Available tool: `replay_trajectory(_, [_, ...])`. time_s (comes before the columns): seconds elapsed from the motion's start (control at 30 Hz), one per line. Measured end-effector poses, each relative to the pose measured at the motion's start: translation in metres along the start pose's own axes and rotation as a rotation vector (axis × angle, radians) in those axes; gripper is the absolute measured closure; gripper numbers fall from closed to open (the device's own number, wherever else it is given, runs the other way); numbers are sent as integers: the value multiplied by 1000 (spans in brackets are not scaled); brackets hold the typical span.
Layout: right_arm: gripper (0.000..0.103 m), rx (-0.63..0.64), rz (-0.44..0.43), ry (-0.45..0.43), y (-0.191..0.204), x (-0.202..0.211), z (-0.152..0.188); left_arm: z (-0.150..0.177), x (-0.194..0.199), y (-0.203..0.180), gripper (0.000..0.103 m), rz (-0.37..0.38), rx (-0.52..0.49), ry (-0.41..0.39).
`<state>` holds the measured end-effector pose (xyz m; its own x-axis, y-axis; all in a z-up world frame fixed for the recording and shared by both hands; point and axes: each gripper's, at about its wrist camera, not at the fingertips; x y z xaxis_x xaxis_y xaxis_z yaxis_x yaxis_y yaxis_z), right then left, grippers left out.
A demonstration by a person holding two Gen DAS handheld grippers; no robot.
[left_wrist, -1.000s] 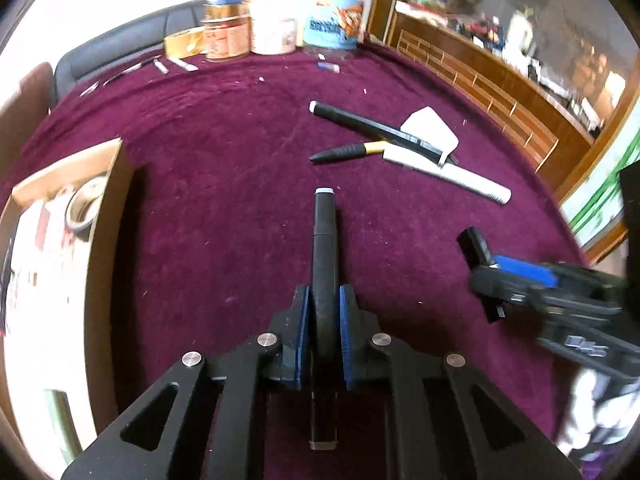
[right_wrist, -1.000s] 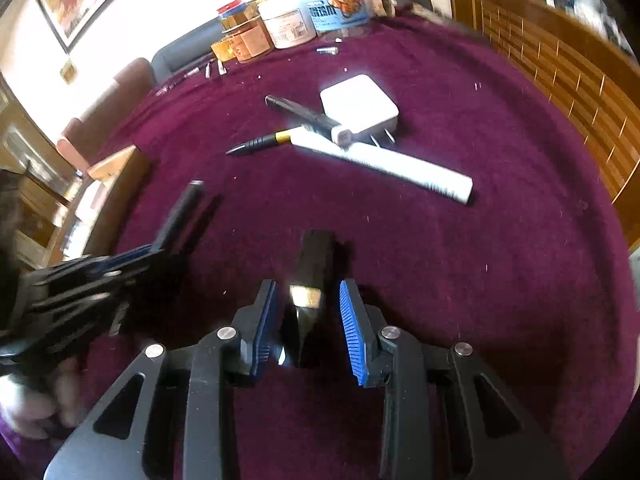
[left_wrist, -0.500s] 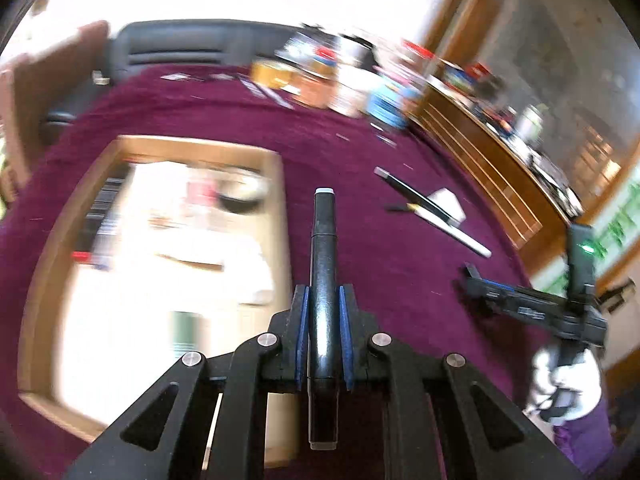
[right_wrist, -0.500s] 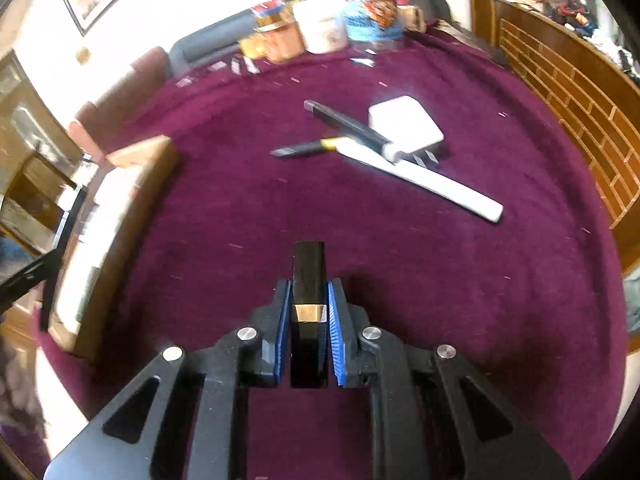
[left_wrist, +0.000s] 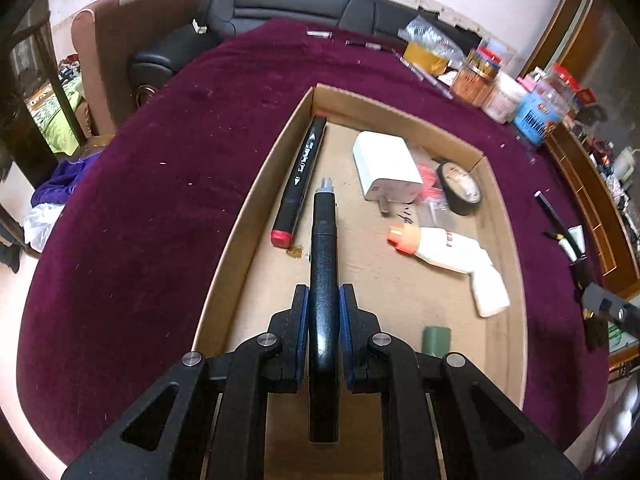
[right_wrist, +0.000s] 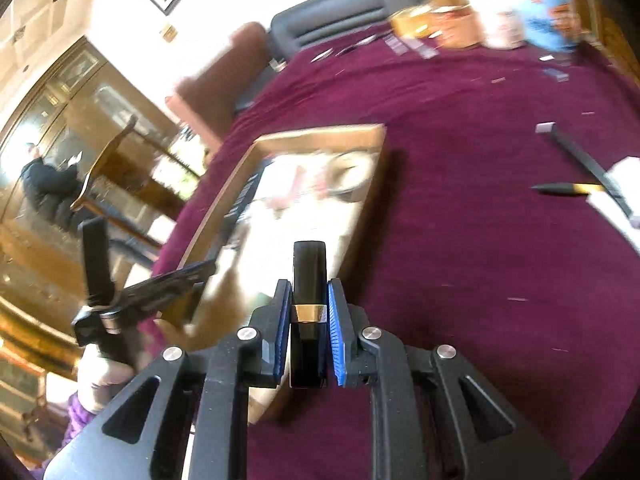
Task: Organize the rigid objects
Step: 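Lower the marker and lipstick into the tray and open both tools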
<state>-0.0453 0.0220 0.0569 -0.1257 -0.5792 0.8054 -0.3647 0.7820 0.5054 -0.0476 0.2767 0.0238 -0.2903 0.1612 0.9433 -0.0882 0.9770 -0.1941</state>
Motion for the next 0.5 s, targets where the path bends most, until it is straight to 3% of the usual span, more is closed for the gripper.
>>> replay_trajectory(0.1, [87, 25, -28, 68, 25, -37, -17, -10, -14, 2, 91, -14, 14, 49])
replay_trajectory(0.2, [87, 50, -26, 118, 46, -71, -32, -8, -9, 7, 90, 2, 36, 27])
replay_trajectory(0.33, [87, 70, -22, 167, 63, -105, -46, 12, 15, 13, 66, 41, 33, -41])
replay_trajectory(0.5, [84, 90, 5, 158, 70, -120, -54, 32, 35, 30, 56, 77, 88, -114])
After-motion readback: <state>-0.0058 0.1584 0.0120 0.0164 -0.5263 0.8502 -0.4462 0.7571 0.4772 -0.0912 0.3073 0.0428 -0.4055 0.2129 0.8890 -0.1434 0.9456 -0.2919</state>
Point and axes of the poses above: each gripper's, at about its wrist camera, not at the fingertips, and x roughly against the way its jaws point, y to its left, z to its underside, and after that the axes turned 14 degrees about y, right-handed
